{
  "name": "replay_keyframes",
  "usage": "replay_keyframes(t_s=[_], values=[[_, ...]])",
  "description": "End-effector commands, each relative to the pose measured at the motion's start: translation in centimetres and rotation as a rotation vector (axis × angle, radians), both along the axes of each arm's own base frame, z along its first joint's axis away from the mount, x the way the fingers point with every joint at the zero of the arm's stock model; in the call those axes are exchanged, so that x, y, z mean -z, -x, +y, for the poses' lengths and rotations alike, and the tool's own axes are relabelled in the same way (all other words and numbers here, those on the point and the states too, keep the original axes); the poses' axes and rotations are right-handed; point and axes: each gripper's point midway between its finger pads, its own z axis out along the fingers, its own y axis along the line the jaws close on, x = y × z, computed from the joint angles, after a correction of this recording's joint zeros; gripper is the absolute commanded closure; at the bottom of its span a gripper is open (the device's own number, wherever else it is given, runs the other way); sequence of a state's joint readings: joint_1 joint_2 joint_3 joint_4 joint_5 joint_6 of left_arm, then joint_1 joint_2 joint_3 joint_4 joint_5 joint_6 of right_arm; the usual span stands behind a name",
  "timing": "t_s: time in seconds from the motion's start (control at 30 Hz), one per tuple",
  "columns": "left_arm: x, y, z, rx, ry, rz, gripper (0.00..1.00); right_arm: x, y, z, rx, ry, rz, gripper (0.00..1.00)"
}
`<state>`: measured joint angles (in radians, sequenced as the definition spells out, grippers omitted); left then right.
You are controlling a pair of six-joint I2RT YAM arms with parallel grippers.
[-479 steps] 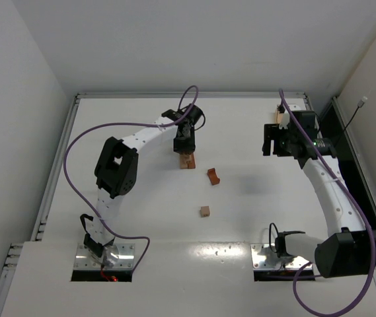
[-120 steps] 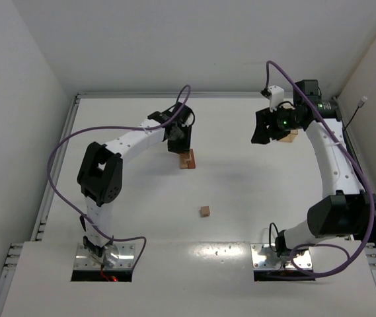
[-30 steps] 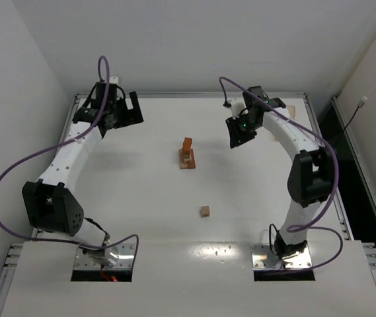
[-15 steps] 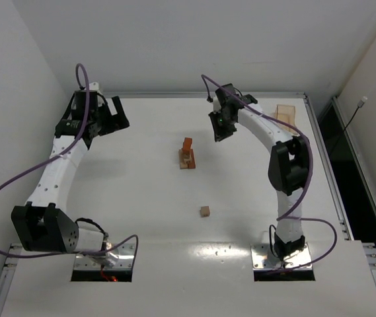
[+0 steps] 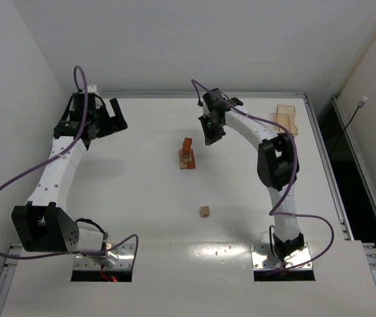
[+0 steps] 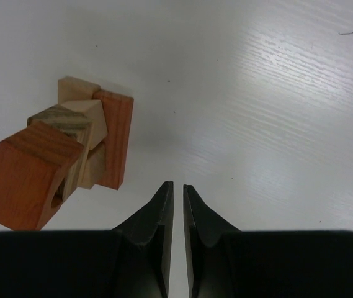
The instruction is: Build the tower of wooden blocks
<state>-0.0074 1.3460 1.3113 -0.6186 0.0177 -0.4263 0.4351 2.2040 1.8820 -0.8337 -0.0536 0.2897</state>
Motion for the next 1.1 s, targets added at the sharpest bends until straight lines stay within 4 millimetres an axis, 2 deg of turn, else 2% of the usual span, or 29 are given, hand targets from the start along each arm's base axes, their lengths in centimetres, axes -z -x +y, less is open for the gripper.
replay_keyframes(t_s=[0.0,0.2,0.47,0.5,0.63,0.87,0.93,1.07], values=[[-1.5,-0.1,0.1,0.0,0.007,-0.053,0.04,-2.2,-2.0,1.9,0.014,-0.058,-0.079,0.91],[-1.5,-0.1,0.1,0.0,0.007,-0.053,0.04,-1.0,-1.7,2.7,0.006,-0.069,-0.048,0.86],[-1.7,-0.2,0.1,0.0,0.007,-0.063,0.04,-1.4,-1.8,3.9,-0.009,-0.104,-0.051,0.83],[-1.7,-0.2,0.1,0.0,0.007,-0.063,0.04,-0.8,-1.6,4.0,-0.012,-0.106,-0.037,0.83],[-1.3,-0.1,0.1,0.0,0.007,-0.053,0.04,-1.5,-2.0,4.8,-0.024,-0.119,-0.062,0.8],[-1.3,-0.1,0.1,0.0,0.007,-0.053,0.03,-1.4,-1.4,6.0,-0.051,-0.134,-0.053,0.71],[-1.3,-0.1,0.1,0.0,0.007,-0.053,0.03,-1.4,-1.4,6.0,-0.051,-0.134,-0.053,0.66],[-1.3,-0.1,0.1,0.0,0.007,-0.053,0.03,-1.5,-1.6,6.1,-0.051,-0.138,-0.061,0.64]])
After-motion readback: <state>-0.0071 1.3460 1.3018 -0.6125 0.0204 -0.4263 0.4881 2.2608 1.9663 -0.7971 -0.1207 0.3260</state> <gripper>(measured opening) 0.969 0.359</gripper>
